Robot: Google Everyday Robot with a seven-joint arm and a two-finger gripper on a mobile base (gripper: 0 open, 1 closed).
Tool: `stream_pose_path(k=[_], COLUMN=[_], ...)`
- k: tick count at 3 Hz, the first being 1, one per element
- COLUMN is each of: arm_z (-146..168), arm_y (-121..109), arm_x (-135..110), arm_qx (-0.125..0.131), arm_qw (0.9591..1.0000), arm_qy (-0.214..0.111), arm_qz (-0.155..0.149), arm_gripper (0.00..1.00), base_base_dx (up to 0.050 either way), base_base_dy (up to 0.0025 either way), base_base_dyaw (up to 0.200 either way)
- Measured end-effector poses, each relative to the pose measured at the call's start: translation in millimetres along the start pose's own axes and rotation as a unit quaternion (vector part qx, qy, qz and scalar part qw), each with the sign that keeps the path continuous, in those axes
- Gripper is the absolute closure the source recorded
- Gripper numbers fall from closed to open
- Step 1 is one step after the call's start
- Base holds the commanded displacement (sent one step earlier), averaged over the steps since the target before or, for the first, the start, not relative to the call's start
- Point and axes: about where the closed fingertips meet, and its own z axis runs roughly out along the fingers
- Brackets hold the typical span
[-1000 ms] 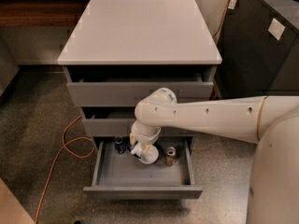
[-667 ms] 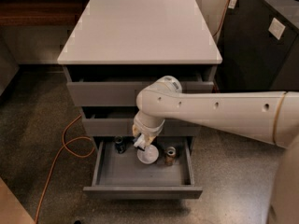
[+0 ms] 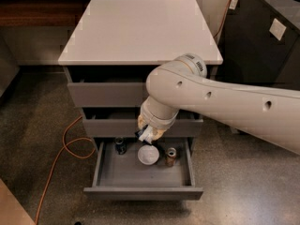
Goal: Pick rxbar blueberry from bottom drawer and place on counter
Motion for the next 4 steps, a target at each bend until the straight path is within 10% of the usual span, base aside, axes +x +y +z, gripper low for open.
stream_pose_path(k=[4], arm_z=[-52.3], arm_y=[-34.9], arm_x=[45.0], arm_qx=[-0.002], arm_qw=[0.9992], arm_qy=[0.016], arm_qz=[-0.038], arm_gripper=[1.0], base_base_dx=[0.0], base_base_dy=[0.0], base_base_dyaw=[0.0])
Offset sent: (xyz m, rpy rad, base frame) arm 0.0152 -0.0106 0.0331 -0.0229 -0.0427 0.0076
